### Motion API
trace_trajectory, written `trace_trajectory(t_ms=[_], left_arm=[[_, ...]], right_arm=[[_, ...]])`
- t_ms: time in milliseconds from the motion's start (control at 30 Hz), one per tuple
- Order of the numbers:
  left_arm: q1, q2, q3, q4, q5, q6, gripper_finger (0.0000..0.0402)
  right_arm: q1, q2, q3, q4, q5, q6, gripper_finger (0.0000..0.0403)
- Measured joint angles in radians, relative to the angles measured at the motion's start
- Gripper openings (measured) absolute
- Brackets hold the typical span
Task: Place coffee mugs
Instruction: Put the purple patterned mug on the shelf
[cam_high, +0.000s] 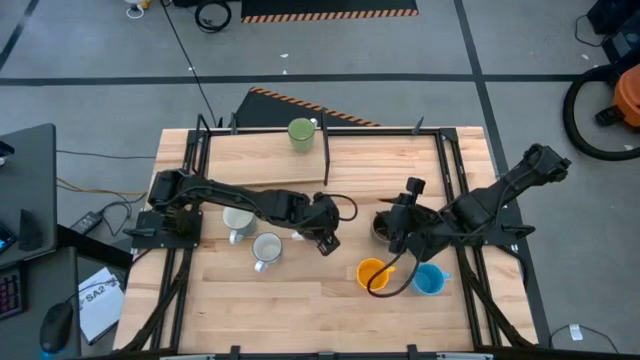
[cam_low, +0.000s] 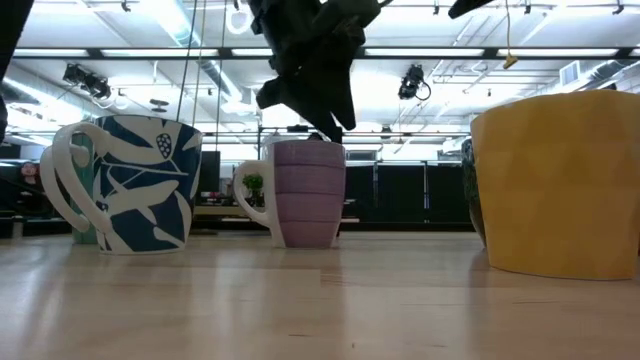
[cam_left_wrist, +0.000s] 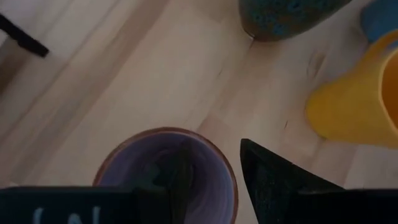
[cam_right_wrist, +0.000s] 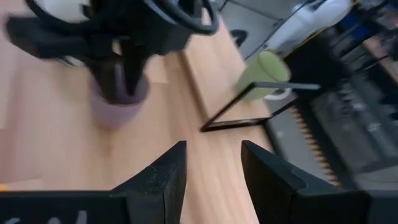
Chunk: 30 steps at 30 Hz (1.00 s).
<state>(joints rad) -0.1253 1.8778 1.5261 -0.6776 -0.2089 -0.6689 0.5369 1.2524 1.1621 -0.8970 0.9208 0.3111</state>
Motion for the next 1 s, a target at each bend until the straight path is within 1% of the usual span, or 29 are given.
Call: trace_trajectory(t_ms=[67, 167, 267, 333, 400, 467, 800, 1000], left_arm=[[0.000, 0.000, 0.000, -0.001, 0.010, -0.031, 0.0143], [0.000, 0.000, 0.000, -0.011, 0.034, -0.075, 0.0143], [-0.013, 0.002, 0.028, -0.052, 0.025, -0.102, 0.0143], [-0.023, 0.016, 0.059, -0.043, -0.004, -0.106, 0.0142], [-0.029, 0.031, 0.082, -0.083, -0.042, -0.107, 0.0142], [-0.031, 0.042, 0.102, -0.097, -0.053, -0.125, 0.0142], [-0.023, 0.042, 0.106, -0.084, -0.094, -0.208, 0.0142], [-0.043, 0.054, 0.103, -0.107, -0.121, -0.247, 0.0142]], right_arm=[[0.000, -0.006, -0.026, 0.009, 0.030, 0.008, 0.0158], [-0.002, -0.014, -0.065, 0.012, 0.032, 0.070, 0.0158], [0.013, -0.012, -0.104, 0.043, 0.031, 0.102, 0.0158], [0.024, -0.012, -0.125, 0.091, 0.028, 0.085, 0.0158], [0.036, -0.012, -0.129, 0.112, 0.027, 0.061, 0.0158], [0.048, -0.013, -0.129, 0.130, 0.024, 0.044, 0.0158], [0.081, -0.058, -0.129, 0.132, 0.027, 0.001, 0.0158], [0.084, -0.069, -0.129, 0.123, 0.024, 0.001, 0.0158]])
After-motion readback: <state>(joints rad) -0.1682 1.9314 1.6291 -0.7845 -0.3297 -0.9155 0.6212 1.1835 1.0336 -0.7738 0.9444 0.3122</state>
